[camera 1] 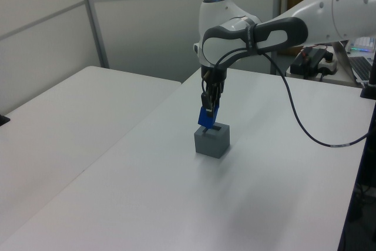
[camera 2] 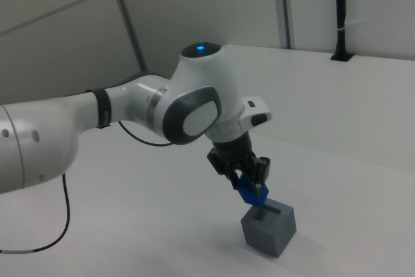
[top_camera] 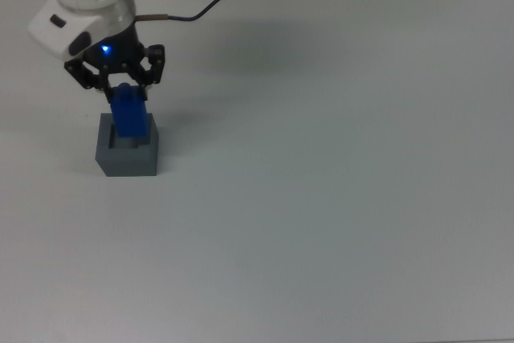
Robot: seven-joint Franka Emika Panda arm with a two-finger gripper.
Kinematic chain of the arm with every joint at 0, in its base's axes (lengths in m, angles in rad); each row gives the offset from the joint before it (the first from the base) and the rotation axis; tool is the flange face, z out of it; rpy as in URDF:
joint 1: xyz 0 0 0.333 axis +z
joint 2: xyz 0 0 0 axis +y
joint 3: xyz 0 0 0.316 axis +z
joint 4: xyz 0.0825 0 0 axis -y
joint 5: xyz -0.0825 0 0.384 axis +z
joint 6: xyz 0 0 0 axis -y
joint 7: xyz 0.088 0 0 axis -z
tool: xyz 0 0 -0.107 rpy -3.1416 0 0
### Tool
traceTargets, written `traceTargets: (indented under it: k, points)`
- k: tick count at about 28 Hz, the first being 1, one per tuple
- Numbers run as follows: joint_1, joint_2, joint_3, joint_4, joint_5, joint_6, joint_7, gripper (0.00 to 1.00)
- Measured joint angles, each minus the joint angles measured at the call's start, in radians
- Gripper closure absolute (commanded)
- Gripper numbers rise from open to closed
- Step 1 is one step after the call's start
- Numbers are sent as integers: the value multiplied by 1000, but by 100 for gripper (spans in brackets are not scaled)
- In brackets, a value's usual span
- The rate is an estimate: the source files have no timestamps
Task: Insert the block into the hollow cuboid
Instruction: 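Lower the blue block into the grey cube's opening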
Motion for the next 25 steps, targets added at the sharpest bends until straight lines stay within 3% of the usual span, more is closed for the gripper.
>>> traceTargets:
  k: [8,25]
  points:
    - [-31,59,0,34,0,0,-14,95]
    - [-36,70,0,39,0,-1,-35,93]
